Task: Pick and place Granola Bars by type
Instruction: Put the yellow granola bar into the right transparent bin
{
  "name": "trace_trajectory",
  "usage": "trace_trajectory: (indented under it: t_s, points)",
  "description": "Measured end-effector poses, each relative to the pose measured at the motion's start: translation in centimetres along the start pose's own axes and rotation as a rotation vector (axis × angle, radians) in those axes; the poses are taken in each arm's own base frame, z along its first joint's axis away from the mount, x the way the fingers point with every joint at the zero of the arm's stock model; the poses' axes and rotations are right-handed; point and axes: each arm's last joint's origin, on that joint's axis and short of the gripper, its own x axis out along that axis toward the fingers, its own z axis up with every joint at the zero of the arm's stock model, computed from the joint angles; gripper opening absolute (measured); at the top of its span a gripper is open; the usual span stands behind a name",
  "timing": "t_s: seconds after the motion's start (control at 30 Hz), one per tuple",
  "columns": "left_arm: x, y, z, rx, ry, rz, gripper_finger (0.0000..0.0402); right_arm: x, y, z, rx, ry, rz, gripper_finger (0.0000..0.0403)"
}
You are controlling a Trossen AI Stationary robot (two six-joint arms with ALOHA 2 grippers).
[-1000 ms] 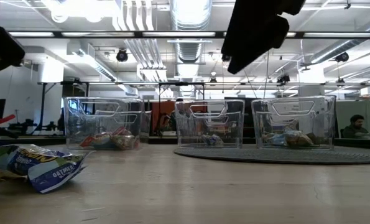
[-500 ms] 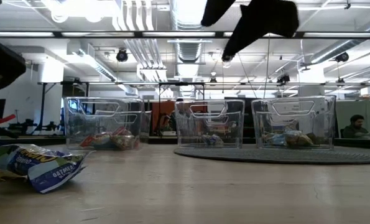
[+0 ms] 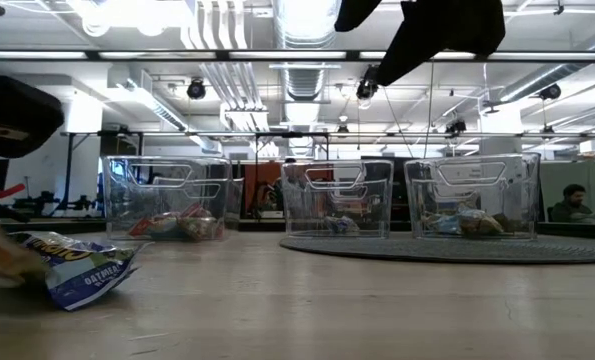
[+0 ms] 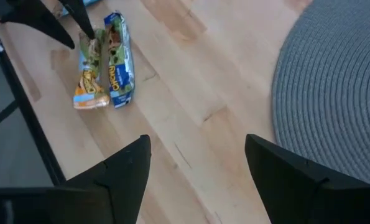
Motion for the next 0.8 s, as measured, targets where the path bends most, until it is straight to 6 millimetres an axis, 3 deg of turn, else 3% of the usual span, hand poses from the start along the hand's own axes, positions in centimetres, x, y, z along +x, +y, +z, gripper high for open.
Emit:
trace_trajectory:
  t_s: [0.23, 0.4, 0.6, 0.8]
  points:
    - [1.7, 0.2, -0.5, -0.027, 0.043, 0.034, 0.0135, 0.0, -0.2, 0.0, -0.034, 0.0, -0.016, 0.0249]
    - [1.4, 0.4, -0.3, -0.091, 0.052, 0.007, 0.011, 0.0, -0.3, 0.1, -0.05, -0.037, -0.044, 0.0249]
    - [-0.9, 0.8, 0.1, -0.192, 0.06, -0.022, 0.0048, 0.1, -0.7, 1.2, -0.08, -0.058, -0.045, 0.0237]
    - [-4.7, 2.0, 1.4, -0.355, -0.058, -0.021, 0.0039, 0.1, -1.5, 4.0, -0.215, -0.01, 0.039, 0.0208]
